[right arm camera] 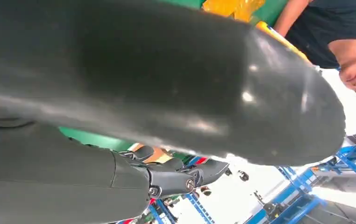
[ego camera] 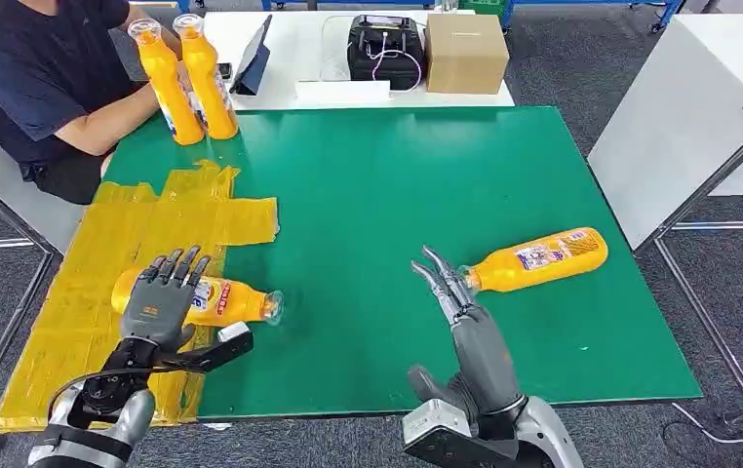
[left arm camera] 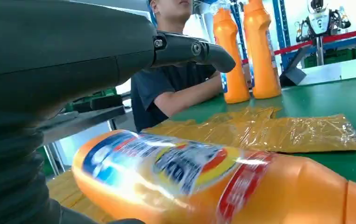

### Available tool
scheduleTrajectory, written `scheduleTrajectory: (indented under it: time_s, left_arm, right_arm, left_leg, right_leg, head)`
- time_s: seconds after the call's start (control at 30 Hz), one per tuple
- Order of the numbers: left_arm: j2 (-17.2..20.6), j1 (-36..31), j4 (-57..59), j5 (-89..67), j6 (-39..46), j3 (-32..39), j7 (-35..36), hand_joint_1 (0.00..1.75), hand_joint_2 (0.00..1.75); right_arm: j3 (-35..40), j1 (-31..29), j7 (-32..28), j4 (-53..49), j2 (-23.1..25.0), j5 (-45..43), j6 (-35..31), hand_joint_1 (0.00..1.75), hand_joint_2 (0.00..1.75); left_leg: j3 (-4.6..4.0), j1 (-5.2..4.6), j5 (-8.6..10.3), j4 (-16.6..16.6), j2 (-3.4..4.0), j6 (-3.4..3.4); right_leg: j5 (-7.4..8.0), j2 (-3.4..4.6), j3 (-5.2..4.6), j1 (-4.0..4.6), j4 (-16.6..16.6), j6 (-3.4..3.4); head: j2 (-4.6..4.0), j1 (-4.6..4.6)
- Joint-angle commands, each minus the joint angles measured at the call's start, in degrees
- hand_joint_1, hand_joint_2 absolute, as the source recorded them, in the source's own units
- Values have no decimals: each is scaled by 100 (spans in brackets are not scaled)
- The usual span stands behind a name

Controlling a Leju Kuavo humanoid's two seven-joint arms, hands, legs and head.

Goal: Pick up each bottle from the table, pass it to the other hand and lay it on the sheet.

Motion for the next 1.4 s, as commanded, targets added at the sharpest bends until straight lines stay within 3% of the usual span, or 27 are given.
scheduleTrajectory:
  time_s: [0.03,0.17,0.2,0.23,0.33,0.37,0.6,0.77,1.0,1.23,1.4]
  left_arm:
    - [-843,399,-1212,1985,151,553,-663,0,175]
    - [-1354,953,-2278,3817,-32,879,-1348,0,175]
    - [-1438,1034,-2391,4521,-283,955,-1501,0,175]
    - [-1516,1215,-2370,5295,-818,1069,-1187,0,175]
    - [-1529,1564,-2052,6853,-1414,1286,-1766,0,175]
    - [-1492,1604,-2029,7215,-1656,1289,-1721,0,0]
    - [-1452,1706,-2396,7690,-1910,1135,-1749,0,0]
    - [-1432,1674,-2362,7714,-1904,1077,-1746,0,0]
    - [-1343,1596,-2233,7831,-1911,870,-1740,0,0]
    - [-1321,1574,-2200,7902,-1918,864,-1730,0,0]
    - [-1215,1408,-2142,8035,-2007,815,-1668,0,0]
  right_arm:
    - [-446,351,92,-75,-18,449,-255,0,175]
    - [-982,658,104,-231,-156,547,-299,0,175]
    - [-1088,683,115,-220,-229,560,-253,0,175]
    - [-1253,772,421,-82,-297,379,95,0,175]
    - [-1576,936,217,417,-610,405,-96,0,175]
    - [-1719,969,193,509,-735,396,-129,0,175]
    - [-2473,846,462,801,-1074,856,269,0,175]
    - [-2614,715,465,1015,-1104,879,352,0,175]
    - [-3202,-183,484,2211,-1205,621,733,0,175]
    - [-3203,-398,519,2483,-1206,675,784,0,175]
    - [-2969,-1295,711,3351,-1344,1138,814,0,175]
  left_leg:
    - [8,0,-9,1,-4,2]
    - [3,-4,-15,5,-1,5]
    - [38,-9,-42,9,3,10]
    - [5,-3,-16,4,2,5]
    - [42,-14,-27,-14,11,10]
    - [36,-10,-24,-14,15,8]
    - [21,-11,-28,-3,-1,8]
    - [21,-11,-25,-5,2,9]
    - [17,-10,-18,-6,9,11]
    - [19,-11,-12,-6,1,18]
    - [27,-14,-15,-7,24,19]
  right_leg:
    - [-10,-6,13,0,-2,3]
    - [-14,-2,11,-3,-1,6]
    - [-38,-1,48,-7,-1,12]
    - [-12,1,13,-1,-2,5]
    - [-19,11,47,-10,-21,9]
    - [-14,15,42,-5,-22,7]
    - [-20,-1,28,-7,-11,9]
    - [-15,2,28,-8,-12,10]
    - [-6,10,25,-5,-15,11]
    - [-5,3,28,-5,-13,11]
    - [-2,23,31,-8,-13,12]
  head:
    - [0,0]
    - [0,-2]
    - [0,0]
    - [0,0]
    - [0,0]
    - [0,0]
    - [0,0]
    - [0,-2]
    - [0,-2]
    - [0,-2]
    - [0,-2]
